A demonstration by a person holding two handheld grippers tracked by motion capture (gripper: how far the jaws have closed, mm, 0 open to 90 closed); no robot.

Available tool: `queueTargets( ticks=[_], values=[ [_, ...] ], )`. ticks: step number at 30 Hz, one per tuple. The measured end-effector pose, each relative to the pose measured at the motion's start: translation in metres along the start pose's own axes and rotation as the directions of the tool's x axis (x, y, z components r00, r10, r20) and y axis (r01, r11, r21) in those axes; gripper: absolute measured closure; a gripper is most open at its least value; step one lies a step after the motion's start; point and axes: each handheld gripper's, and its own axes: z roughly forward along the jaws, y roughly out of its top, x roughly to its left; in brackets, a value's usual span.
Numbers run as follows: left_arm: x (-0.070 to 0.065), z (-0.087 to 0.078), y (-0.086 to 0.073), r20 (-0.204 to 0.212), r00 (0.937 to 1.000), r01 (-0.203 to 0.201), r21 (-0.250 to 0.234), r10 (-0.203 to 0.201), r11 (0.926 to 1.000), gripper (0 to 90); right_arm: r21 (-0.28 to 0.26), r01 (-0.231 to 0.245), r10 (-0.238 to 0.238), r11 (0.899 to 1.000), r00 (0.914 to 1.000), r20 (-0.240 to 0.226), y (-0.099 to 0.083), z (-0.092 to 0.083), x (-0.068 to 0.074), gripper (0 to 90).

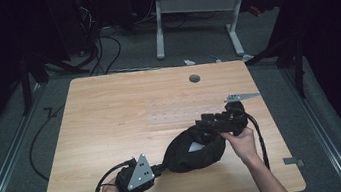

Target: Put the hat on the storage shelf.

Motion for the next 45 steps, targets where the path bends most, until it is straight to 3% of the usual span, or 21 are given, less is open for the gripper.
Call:
queueTargets(
  ticks=[4, 8, 9, 15, 18, 19, 22, 23, 24, 26, 29, 31, 32, 35, 37, 45],
  values=[
    [-0.002, -0.002, 0.003, 0.038, 0.999, 0.023, 0.007, -0.023, 0.9997, 86.0, -0.038, 0.015, -0.013, 0.999, 0.9989, 0.045, 0.006, -0.005, 0.0, 43.4],
    [-0.002, -0.005, 0.003, 0.029, 0.9992, 0.028, 0.015, -0.028, 0.9995, 86.1, -0.081, -0.001, 0.006, 0.997, 0.9976, 0.069, 0.009, -0.013, -0.004, 43.2],
    [-0.001, -0.007, 0.003, 0.024, 0.9989, 0.041, 0.007, -0.041, 0.9991, 86.2, -0.101, -0.005, 0.014, 0.995, 0.9959, 0.09, 0.01, -0.018, -0.006, 42.1],
    [0.008, -0.021, 0.008, 0.009, 0.9952, 0.098, -0.049, -0.098, 0.994, 86.2, -0.104, 0.013, 0.004, 0.994, 0.9869, 0.161, 0.005, -0.026, -0.011, 41.1],
    [0.013, -0.026, 0.011, -0.004, 0.992, 0.125, -0.074, -0.126, 0.9893, 86.2, -0.104, 0.03, -0.009, 0.994, 0.9798, 0.2, -0.005, -0.031, -0.015, 40.4],
    [0.017, -0.028, 0.013, -0.014, 0.9887, 0.147, -0.093, -0.149, 0.9847, 86.2, -0.106, 0.043, -0.019, 0.993, 0.9768, 0.213, -0.008, -0.031, -0.015, 40.5],
    [0.021, -0.029, 0.014, -0.022, 0.9839, 0.173, -0.116, -0.177, 0.978, 86.2, -0.089, 0.069, -0.045, 0.994, 0.9681, 0.246, -0.014, -0.031, -0.016, 40.5],
    [0.023, -0.03, 0.015, -0.027, 0.9828, 0.178, -0.122, -0.183, 0.9764, 86.2, -0.039, 0.095, -0.08, 0.995, 0.9558, 0.283, -0.018, -0.03, -0.016, 40.5],
    [0.025, -0.03, 0.015, -0.031, 0.9801, 0.191, -0.133, -0.196, 0.9726, 86.2, -0.039, 0.095, -0.08, 0.995, 0.9558, 0.283, -0.018, -0.03, -0.016, 40.5],
    [0.029, -0.03, 0.016, -0.04, 0.974, 0.214, -0.157, -0.223, 0.964, 86.2, -0.018, 0.136, -0.124, 0.991, 0.9411, 0.315, -0.029, -0.025, -0.016, 40.5],
    [0.032, -0.03, 0.016, -0.045, 0.97, 0.228, -0.17, -0.239, 0.9586, 86.2, 0.017, 0.135, -0.133, 0.991, 0.9394, 0.316, -0.036, -0.022, -0.017, 40.5],
    [0.034, -0.03, 0.017, -0.053, 0.9675, 0.234, -0.181, -0.247, 0.9552, 86.2, 0.033, 0.138, -0.141, 0.99, 0.9341, 0.328, -0.045, -0.018, -0.019, 40.4],
    [0.035, -0.03, 0.018, -0.055, 0.9653, 0.241, -0.187, -0.255, 0.9524, 86.2, 0.053, 0.144, -0.153, 0.988, 0.9275, 0.341, -0.052, -0.016, -0.021, 40.4],
    [0.039, -0.03, 0.021, -0.064, 0.9577, 0.262, -0.213, -0.281, 0.9413, 86.2, 0.078, 0.13, -0.149, 0.988, 0.9255, 0.348, -0.064, -0.012, -0.025, 40.3],
    [0.04, -0.029, 0.021, -0.067, 0.9559, 0.266, -0.219, -0.286, 0.9389, 86.2, 0.084, 0.131, -0.152, 0.988, 0.9233, 0.353, -0.068, -0.011, -0.027, 40.2],
    [0.048, -0.024, 0.026, -0.081, 0.9434, 0.29, -0.267, -0.322, 0.9189, 86.2, 0.144, 0.124, -0.173, 0.982, 0.8994, 0.402, -0.093, -0.006, -0.036, 40.4]
  ],
)
